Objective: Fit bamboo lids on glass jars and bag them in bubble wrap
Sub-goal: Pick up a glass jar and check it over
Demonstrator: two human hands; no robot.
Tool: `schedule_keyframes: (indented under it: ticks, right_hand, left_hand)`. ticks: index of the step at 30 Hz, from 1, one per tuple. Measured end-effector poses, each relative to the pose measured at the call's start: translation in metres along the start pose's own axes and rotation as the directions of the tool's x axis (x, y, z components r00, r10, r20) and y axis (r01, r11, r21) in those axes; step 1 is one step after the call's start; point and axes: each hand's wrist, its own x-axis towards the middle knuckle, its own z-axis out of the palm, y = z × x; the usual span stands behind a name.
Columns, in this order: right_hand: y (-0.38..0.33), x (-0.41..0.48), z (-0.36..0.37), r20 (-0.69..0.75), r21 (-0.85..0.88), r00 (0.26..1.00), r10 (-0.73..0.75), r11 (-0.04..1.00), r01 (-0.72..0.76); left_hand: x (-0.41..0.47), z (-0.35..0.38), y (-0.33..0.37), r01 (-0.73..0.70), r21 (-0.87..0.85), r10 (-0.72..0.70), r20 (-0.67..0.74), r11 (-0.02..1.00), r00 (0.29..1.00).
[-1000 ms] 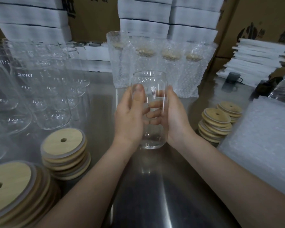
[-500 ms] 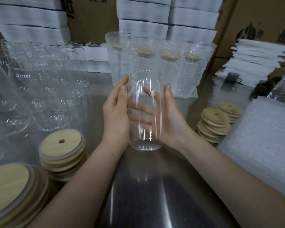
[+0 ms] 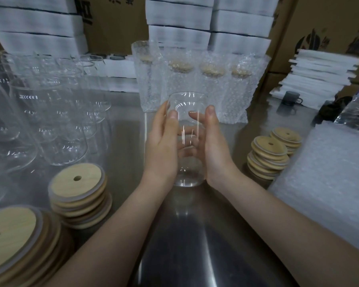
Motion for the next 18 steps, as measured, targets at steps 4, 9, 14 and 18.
schedule_keyframes:
  ticks: [4,9,14,18]
  right_hand:
    - [-0.005,-0.001,0.001,-0.064,-0.084,0.994,-0.087,0.993,0.081]
    - [-0.002,-0.004,0.002,-0.066,-0.070,0.995,-0.076,0.995,0.071]
    - [-0.002,-0.002,0.001,0.000,-0.144,1.000,-0.030,0.989,0.030]
    - [-0.006,0.001,0.002,-0.007,-0.041,1.000,-0.006,0.999,0.006]
  left_hand:
    - [-0.003,0.006,-0.002,0.018,0.158,-0.023,0.036,0.987,0.999]
    - [-0.011,0.006,-0.002,-0.011,0.319,0.045,-0.098,0.948,0.994]
    - [-0.012,0.004,-0.004,-0.020,0.385,0.085,-0.152,0.923,0.985]
    - [-0.009,0.003,-0.001,-0.031,0.314,0.088,-0.167,0.949,0.982]
